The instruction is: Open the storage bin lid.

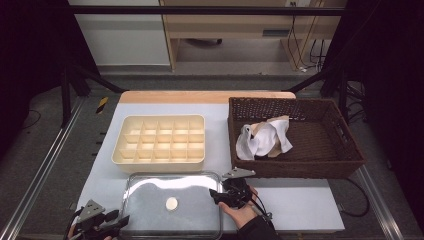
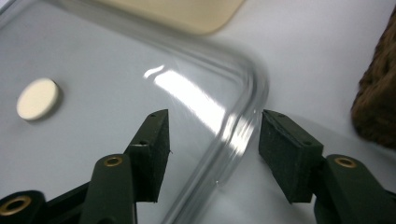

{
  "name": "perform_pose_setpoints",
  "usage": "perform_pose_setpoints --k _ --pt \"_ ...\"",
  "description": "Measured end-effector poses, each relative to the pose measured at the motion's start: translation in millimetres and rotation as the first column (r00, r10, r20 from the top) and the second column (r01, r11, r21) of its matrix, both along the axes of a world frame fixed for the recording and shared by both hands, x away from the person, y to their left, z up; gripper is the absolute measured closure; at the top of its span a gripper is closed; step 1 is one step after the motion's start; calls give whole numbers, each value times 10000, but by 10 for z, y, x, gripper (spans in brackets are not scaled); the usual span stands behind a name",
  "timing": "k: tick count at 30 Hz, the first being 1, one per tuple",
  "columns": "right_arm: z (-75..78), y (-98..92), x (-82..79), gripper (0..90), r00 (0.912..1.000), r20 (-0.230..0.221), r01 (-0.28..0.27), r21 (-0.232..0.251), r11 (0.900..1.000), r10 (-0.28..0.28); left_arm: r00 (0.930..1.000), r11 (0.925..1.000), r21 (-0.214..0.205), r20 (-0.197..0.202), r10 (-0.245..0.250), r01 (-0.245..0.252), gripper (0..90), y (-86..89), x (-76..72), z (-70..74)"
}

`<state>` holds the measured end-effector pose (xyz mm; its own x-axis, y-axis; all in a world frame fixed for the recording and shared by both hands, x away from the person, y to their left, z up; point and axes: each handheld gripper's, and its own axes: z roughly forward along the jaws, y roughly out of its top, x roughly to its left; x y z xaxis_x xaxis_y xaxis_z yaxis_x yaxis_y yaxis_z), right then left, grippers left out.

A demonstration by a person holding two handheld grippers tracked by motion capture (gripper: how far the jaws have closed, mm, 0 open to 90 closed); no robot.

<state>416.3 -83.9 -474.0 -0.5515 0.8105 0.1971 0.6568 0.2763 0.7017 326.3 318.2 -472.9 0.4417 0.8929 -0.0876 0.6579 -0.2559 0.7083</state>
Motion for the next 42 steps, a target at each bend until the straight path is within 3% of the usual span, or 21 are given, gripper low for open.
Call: perform_pose_setpoints --k 4,5,11,12,16,19,23,29,35,42 --pt "41 -21 -14 388 9985 544 10 -28 10000 -9 9996 9999 72 288 77 -79 444 29 17 13" --pt "50 -37 -14 380 9978 656 59 -52 10000 -55 9981 9996 222 601 146 -160 438 57 47 21" --pt "100 -107 -16 371 9948 1022 20 337 9994 -55 9948 9997 5 986 251 -253 426 112 151 68" --pt "122 -115 -31 371 9943 1063 -61 380 9993 21 9926 9994 -185 1178 308 -288 428 107 161 92" --pt "157 -131 -62 369 9936 1110 -276 451 9986 224 9836 9996 -233 1795 183 -143 426 100 176 87" --pt "188 -145 -88 370 9926 1170 -384 553 9977 317 9833 9993 -358 1813 167 -104 427 101 210 80" --pt "284 -174 -134 375 9903 1279 -633 715 9954 538 9894 9987 -437 1419 319 -259 436 75 305 125" --pt "513 -286 -178 374 9828 1772 -736 1167 9904 521 9865 9942 -872 1454 759 -636 439 86 441 202" --pt "699 -419 -167 369 9762 2162 -480 1389 9891 170 9857 9937 -782 1418 906 -801 386 62 526 161" --pt "821 -593 -127 366 9703 2405 -121 1559 9877 -260 9852 9951 -616 1486 853 -768 372 46 496 109"
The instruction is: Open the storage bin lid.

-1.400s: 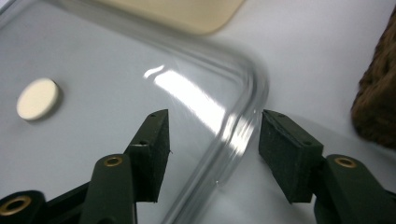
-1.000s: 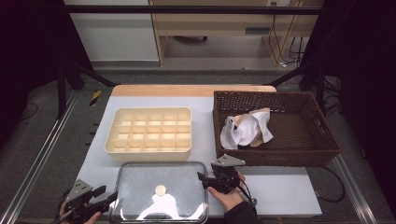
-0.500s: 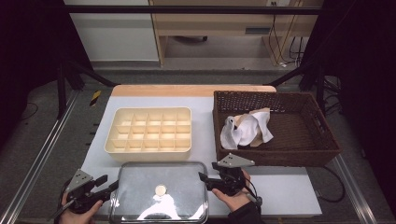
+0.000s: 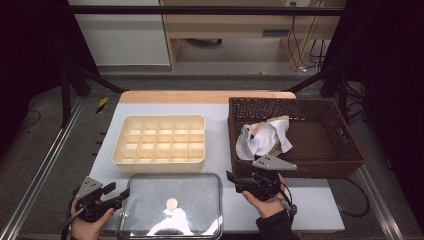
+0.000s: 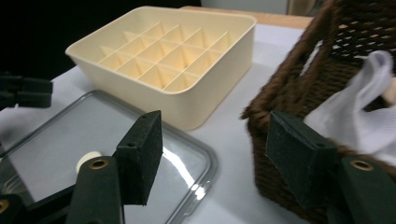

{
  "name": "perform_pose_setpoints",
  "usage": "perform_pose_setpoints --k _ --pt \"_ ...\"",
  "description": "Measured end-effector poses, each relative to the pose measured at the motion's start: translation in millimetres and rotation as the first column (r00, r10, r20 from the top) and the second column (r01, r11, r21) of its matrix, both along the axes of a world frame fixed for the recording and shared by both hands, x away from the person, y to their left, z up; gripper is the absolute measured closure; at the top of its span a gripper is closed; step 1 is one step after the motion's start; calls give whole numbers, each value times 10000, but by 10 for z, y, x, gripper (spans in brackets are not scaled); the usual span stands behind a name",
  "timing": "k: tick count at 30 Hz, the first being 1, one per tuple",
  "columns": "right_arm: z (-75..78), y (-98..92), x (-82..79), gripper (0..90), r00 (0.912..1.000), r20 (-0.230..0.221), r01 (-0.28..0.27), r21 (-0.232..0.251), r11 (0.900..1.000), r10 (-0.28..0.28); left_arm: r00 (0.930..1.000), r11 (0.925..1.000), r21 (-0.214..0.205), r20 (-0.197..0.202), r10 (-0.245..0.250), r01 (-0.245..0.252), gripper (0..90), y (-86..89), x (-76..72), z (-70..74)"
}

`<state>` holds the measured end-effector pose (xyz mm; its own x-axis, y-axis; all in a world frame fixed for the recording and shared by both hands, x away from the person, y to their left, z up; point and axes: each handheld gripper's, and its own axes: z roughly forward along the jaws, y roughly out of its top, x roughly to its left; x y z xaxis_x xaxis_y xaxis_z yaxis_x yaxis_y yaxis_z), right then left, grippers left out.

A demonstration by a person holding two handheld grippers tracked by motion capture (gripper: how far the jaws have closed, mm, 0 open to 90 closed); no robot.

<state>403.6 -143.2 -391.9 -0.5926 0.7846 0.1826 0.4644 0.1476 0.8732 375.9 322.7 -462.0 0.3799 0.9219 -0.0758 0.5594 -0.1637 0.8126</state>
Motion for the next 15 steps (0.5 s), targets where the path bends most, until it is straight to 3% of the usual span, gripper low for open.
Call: perform_pose_setpoints --k 15 --pt "183 -371 177 370 9941 294 1046 106 9945 -1048 9987 9988 -19 -56 499 -499 320 102 16 -88"
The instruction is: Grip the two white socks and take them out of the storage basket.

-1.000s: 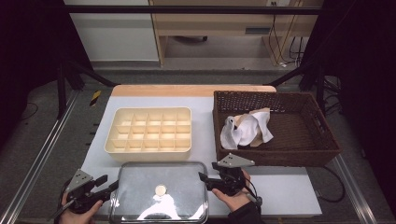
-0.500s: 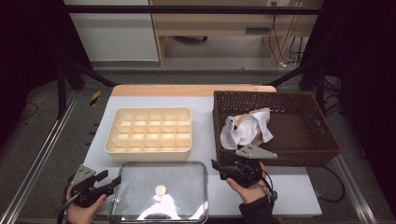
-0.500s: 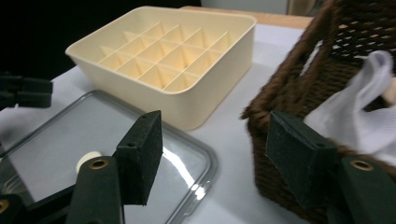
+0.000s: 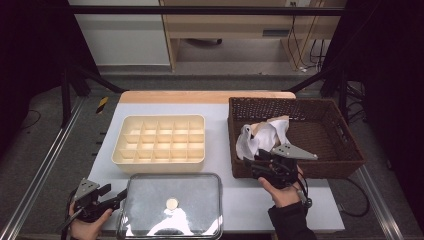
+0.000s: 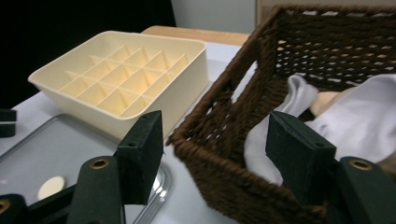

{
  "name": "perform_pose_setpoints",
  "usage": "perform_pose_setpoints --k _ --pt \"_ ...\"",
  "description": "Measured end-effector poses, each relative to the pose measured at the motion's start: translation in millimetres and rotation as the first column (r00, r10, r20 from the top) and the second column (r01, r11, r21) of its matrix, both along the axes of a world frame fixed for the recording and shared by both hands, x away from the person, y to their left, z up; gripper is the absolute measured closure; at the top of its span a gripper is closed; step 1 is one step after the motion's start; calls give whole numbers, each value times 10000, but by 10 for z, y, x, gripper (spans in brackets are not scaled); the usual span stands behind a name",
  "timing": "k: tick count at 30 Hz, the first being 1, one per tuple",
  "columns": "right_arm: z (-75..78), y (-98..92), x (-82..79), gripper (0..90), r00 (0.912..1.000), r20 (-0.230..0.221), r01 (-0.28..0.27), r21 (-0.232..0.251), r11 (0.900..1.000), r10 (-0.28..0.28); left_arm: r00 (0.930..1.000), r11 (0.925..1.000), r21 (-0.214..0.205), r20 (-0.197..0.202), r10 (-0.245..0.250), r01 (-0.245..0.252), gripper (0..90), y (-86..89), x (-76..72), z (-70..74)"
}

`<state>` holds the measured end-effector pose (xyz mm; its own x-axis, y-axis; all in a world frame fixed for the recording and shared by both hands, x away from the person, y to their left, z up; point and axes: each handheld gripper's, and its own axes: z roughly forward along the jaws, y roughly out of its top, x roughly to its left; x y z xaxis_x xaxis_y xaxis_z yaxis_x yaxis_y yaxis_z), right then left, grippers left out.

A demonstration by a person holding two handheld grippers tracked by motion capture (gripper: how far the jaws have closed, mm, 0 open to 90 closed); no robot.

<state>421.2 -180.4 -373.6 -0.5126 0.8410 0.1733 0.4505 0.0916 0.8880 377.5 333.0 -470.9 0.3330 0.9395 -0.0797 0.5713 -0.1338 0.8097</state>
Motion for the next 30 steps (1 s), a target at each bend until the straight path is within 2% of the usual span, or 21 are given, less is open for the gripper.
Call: perform_pose_setpoints --k 10,13,20,22,24,25,27,28,30 --pt "151 -146 257 368 9970 361 682 83 9976 -684 10000 9999 158 -32 53 -53 294 19 12 -37" --pt "195 -176 398 367 9953 368 888 83 9960 -890 9999 9997 177 5 152 -152 279 27 10 -43" --pt "269 -239 589 363 9915 392 1251 -182 9920 -1244 9998 9997 147 18 195 -195 279 40 0 -38" --pt "305 -265 727 361 9895 284 1426 -377 9891 -1416 9998 9994 269 14 198 -198 283 32 0 -44" --pt "312 -271 770 362 9888 272 1478 -507 9877 -1466 9998 9994 300 17 178 -178 285 30 2 -45" --pt "316 -277 852 362 9863 295 1642 -678 9841 -1625 9999 9992 378 29 130 -131 286 28 3 -45" --pt "315 -280 894 362 9854 279 1696 -690 9831 -1681 9999 9992 366 43 126 -128 287 26 1 -44" --pt "309 -288 986 362 9842 182 1768 -689 9818 -1759 9999 9993 353 38 127 -128 290 23 -1 -43" --pt "306 -290 1015 362 9837 174 1797 -767 9807 -1789 9999 9992 371 22 119 -120 291 24 0 -44"
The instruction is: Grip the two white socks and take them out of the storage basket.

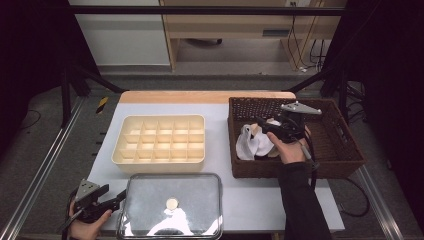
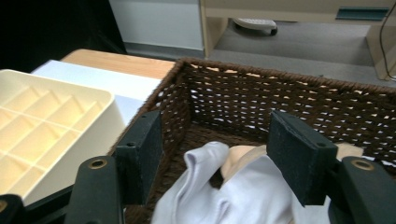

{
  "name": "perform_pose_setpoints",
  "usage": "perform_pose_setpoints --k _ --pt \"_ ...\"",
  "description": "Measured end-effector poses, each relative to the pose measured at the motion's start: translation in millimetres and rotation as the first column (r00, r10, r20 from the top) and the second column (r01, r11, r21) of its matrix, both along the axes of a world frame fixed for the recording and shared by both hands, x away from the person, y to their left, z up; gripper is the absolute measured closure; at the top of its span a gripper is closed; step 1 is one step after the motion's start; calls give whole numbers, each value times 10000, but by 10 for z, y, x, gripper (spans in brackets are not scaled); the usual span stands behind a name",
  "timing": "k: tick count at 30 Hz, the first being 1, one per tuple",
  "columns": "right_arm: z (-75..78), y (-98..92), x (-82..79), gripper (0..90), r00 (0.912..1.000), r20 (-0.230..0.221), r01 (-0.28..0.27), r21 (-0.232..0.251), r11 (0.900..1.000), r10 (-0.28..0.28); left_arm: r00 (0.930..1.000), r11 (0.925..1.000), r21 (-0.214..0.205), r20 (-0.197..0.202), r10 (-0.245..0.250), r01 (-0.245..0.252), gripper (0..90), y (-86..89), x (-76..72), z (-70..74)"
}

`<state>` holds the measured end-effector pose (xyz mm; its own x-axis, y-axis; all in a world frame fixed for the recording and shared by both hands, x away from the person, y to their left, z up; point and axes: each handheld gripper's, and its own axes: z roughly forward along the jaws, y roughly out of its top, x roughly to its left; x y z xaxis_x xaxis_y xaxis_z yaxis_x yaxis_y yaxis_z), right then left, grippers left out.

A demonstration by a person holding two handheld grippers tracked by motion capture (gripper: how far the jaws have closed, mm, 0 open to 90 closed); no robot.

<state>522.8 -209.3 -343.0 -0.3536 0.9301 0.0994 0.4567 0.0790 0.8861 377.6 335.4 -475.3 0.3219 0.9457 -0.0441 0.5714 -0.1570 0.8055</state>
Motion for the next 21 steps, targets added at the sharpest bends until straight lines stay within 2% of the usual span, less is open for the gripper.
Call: perform_pose_setpoints --k 3,6,9,15,17,21 --pt "-25 -19 134 362 9996 -175 214 -200 9996 -218 10000 10000 -10 -32 -22 22 291 2 3 -4" --pt "-77 -66 220 368 9985 -330 430 -173 9989 -435 10000 10000 -15 -40 -26 26 296 1 7 -10" --pt "-146 -101 301 361 9963 -492 683 -469 9966 -706 10000 10000 33 -61 -69 70 299 -2 9 -15" --pt "-235 -122 404 358 9929 -774 865 -546 9948 -905 10000 10000 53 -69 -64 64 301 0 9 -14" --pt "-283 -114 440 362 9892 -887 1099 -817 9906 -1171 9999 10000 28 -65 -78 78 301 0 11 -18" --pt "-335 -122 476 363 9850 -1039 1288 -891 9877 -1378 9999 10000 44 -77 -88 88 303 0 9 -16"
